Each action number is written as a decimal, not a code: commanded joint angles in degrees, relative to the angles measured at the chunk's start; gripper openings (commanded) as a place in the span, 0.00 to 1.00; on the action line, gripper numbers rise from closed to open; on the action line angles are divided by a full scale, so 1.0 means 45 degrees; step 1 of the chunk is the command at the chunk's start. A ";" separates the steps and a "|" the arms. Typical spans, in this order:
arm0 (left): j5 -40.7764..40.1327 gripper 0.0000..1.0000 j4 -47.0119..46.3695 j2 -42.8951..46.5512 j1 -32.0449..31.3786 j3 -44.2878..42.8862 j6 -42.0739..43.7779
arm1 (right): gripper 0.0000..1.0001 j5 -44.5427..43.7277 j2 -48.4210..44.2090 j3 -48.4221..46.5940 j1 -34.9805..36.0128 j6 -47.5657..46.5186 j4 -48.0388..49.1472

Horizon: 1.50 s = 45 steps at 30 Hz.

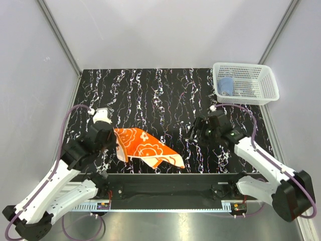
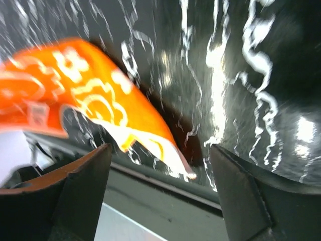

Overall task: Roll the towels
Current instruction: Move the towel to the center of the board, then flatten the towel

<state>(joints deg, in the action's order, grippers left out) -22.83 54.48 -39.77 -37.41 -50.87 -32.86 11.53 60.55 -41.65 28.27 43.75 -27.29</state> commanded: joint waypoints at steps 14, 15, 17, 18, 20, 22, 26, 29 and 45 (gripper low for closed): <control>-0.0884 0.00 -0.0622 -0.1104 0.0344 -0.0199 0.0486 | 0.75 -0.2420 0.4874 -0.2381 0.7832 0.0004 0.0756; -0.0942 0.00 -0.0680 -0.1027 0.0344 -0.0180 0.0486 | 0.72 -0.2754 0.5347 -0.3294 0.8128 0.0160 0.0462; -0.0923 0.00 -0.0719 -0.0968 0.0344 -0.0121 0.0525 | 0.71 -0.3263 0.6613 -0.4178 0.8694 0.0668 -0.0337; -0.0904 0.00 -0.0739 -0.0929 0.0325 -0.0102 0.0545 | 0.70 -0.3652 0.6950 -0.4898 0.8756 0.0824 -0.0555; -0.0884 0.01 -0.0759 -0.0870 0.0344 -0.0082 0.0545 | 0.69 -0.4006 0.7769 -0.5391 0.8834 0.1370 -0.1062; -0.0845 0.01 -0.0836 -0.0733 0.0344 -0.0004 0.0622 | 0.69 -0.4104 0.8685 -0.6094 0.8815 0.1644 -0.1569; -0.0747 0.01 -0.0993 -0.0635 0.0344 0.0055 0.0721 | 0.69 -0.4261 1.0132 -0.7384 0.8893 0.1665 -0.2743; -0.0649 0.02 -0.1051 -0.0655 0.0344 0.0055 0.0779 | 0.69 -0.4145 1.0701 -0.7698 0.8990 0.1743 -0.2784; -0.0591 0.02 -0.1169 -0.0381 0.0344 0.0133 0.0818 | 0.51 -0.4691 1.3105 -0.9612 0.9733 0.1996 -0.4287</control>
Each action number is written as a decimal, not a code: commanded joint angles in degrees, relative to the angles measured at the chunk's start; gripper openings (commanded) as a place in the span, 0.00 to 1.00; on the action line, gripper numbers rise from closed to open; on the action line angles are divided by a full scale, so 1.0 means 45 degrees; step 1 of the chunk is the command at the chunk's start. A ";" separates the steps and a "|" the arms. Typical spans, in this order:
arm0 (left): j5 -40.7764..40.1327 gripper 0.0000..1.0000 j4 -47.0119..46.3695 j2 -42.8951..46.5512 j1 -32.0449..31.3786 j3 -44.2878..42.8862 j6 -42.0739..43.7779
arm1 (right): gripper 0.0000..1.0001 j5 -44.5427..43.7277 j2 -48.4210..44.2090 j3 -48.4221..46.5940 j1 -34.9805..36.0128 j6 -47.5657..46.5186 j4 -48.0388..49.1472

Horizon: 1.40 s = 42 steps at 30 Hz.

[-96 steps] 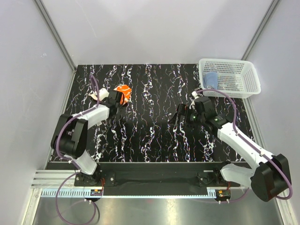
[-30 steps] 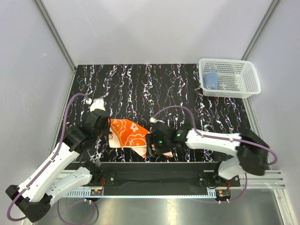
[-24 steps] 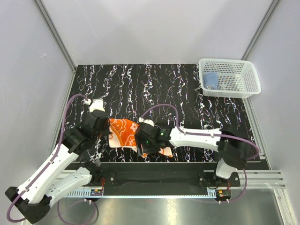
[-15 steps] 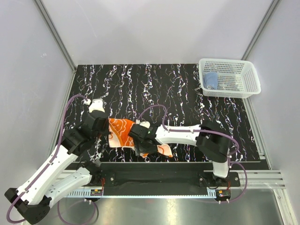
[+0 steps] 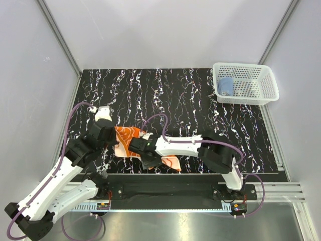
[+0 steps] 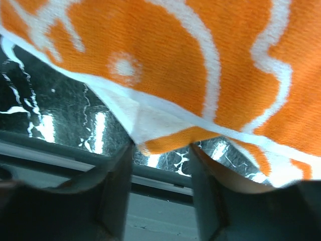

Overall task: Roll the towels
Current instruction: Flatten the towel

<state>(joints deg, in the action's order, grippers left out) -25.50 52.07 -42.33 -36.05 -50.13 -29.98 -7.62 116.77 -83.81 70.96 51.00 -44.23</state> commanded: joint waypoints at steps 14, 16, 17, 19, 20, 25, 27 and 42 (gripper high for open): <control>0.0002 0.02 -0.0654 0.0265 0.0043 0.0007 0.0216 | 0.00 -0.0904 0.1396 -0.0009 0.0247 0.0775 -0.1012; 0.0021 0.02 -0.0654 0.0207 0.0043 -0.0013 0.0197 | 0.00 -0.1099 0.0852 0.0069 0.0228 0.0795 -0.1147; 0.0041 0.02 -0.0635 0.0207 0.0043 -0.0013 0.0216 | 0.00 -0.1139 0.0616 0.0109 0.0228 0.0737 -0.1226; 0.0215 0.00 -0.0461 -0.0084 0.0082 -0.0554 0.0158 | 0.00 -0.1333 -0.0375 0.0090 0.0208 0.0484 -0.1693; 0.0391 0.00 0.0276 -0.0260 0.0159 -0.1198 0.0042 | 0.00 -0.1354 -0.0827 0.0051 0.0208 0.0212 -0.1850; 0.1194 0.01 0.0891 -0.1041 0.0277 -0.4853 0.0390 | 0.00 -0.0383 -0.5292 0.0187 -0.1817 -0.1838 -0.1930; 0.0475 0.02 0.0090 -0.1626 0.0858 -0.5207 0.0994 | 0.00 0.0245 -0.6335 0.0050 -0.4470 -0.2952 -0.1387; 0.7443 0.00 0.2392 -0.5750 0.6195 -0.6359 0.1505 | 0.00 0.2552 -0.8097 -0.0554 -0.9167 -0.4283 -0.3492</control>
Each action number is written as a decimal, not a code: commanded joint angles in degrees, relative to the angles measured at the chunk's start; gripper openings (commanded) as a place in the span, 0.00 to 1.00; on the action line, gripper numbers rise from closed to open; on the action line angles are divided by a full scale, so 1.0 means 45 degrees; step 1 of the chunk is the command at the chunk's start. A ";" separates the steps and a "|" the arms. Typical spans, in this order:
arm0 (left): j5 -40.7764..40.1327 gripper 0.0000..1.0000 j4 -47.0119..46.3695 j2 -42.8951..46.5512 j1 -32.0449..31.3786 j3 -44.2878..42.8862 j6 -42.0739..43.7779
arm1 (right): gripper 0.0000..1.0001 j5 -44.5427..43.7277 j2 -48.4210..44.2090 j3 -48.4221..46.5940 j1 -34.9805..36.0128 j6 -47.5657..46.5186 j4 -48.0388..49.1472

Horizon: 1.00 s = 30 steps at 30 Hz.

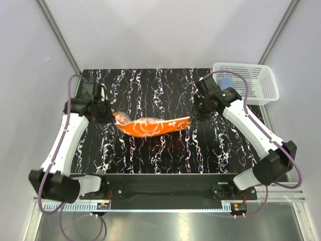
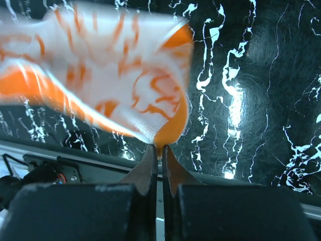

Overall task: Roll the towels
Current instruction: Flatten the towel

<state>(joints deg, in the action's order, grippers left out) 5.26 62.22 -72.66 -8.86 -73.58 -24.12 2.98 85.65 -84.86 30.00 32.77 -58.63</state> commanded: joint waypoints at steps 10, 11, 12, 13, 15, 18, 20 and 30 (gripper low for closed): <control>0.0238 0.00 -0.0485 0.0348 0.0270 -0.1285 0.0184 | 0.00 0.0235 -0.0030 -0.1181 -0.0844 -0.0759 0.0060; 0.0238 0.00 -0.0583 0.0231 0.0309 -0.1382 0.0184 | 0.00 0.0332 0.0107 -0.1259 -0.0981 -0.0876 0.0273; 0.0257 0.00 -0.0680 -0.0080 0.0387 -0.1518 0.0203 | 0.00 0.0623 0.0475 -0.1337 -0.1350 -0.0954 0.0411; 0.0258 0.00 -0.0894 -0.0238 0.0446 -0.1674 0.0204 | 0.00 0.0742 0.0692 -0.1666 -0.1547 -0.1013 0.0509; 0.0471 0.00 -0.1265 -0.0763 0.0660 -0.2434 0.0242 | 0.00 0.0937 0.1412 -0.2252 -0.2054 -0.1247 0.0471; 0.1076 0.00 -0.1792 -0.1195 0.0817 -0.3914 0.0476 | 0.00 0.0647 0.1982 -0.4009 -0.2369 -0.1599 0.0121; 0.0962 0.00 -0.2105 -0.1099 0.0817 -0.4408 0.0574 | 0.00 0.0451 0.1867 -0.4851 -0.2448 -0.1775 0.0197; -0.0015 0.25 -0.4508 0.1713 0.0993 0.0760 0.0341 | 0.00 0.0702 -0.1879 0.1877 -0.2467 -0.1152 0.3299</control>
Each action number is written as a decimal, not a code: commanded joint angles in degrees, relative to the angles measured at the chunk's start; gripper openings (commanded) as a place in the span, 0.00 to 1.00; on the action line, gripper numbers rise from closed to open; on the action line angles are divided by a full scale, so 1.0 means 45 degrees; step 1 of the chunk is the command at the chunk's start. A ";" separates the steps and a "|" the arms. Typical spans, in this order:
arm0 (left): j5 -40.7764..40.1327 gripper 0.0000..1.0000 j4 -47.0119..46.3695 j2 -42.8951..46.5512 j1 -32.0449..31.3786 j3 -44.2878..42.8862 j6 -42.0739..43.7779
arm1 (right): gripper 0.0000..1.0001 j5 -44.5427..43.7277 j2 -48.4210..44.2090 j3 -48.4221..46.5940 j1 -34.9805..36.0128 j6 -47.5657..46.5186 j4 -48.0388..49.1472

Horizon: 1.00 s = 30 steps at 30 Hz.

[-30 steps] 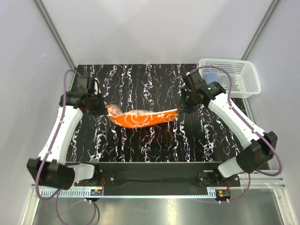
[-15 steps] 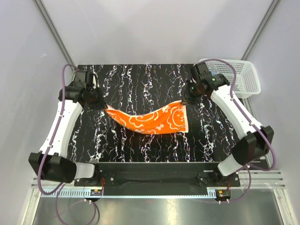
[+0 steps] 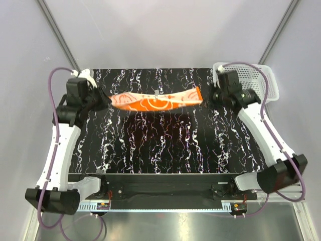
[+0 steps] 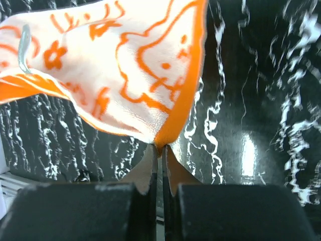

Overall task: Roll the towels
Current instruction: Flatten the towel

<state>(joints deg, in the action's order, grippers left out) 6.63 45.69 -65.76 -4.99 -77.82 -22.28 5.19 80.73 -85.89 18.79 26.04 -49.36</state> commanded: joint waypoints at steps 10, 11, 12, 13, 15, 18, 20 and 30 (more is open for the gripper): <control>0.0460 0.37 -0.0739 -0.0194 0.0993 0.6394 -0.1474 | 0.63 0.0019 -0.1943 0.8597 0.0024 0.3080 0.2416; 0.0382 0.45 -0.0798 0.0098 0.0993 0.6492 -0.1493 | 0.72 -0.0117 -0.2002 0.8598 0.0025 0.3080 0.2144; 0.0323 0.47 -0.0818 0.0217 0.1012 0.6532 -0.1493 | 0.78 -0.0215 -0.2080 0.8598 0.0025 0.3061 0.2045; 0.0284 0.49 -0.0818 0.0295 0.1012 0.6513 -0.1494 | 0.81 -0.0332 -0.2177 0.8482 0.0005 0.3099 0.1909; 0.0283 0.53 -0.0818 0.0335 0.0993 0.6454 -0.1454 | 0.84 -0.0508 -0.2391 0.8209 0.0005 0.3080 0.1615; 0.0187 0.53 -0.0915 0.0121 0.0993 0.6181 -0.1474 | 0.84 -0.0645 -0.2568 0.7857 0.0005 0.3041 0.1341; 0.0167 0.54 -0.1110 -0.0074 0.0993 0.6005 -0.1571 | 0.85 -0.0781 -0.2627 0.7797 0.0025 0.3041 0.1321; 0.0090 0.59 -0.2458 -0.3373 0.0876 0.4307 -0.1883 | 0.83 -0.1603 -0.0169 0.6005 0.0024 0.2046 0.1790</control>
<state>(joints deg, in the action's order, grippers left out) 6.87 38.79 -77.73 -0.71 -54.76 -29.74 1.08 76.82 -53.45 18.81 37.43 -42.85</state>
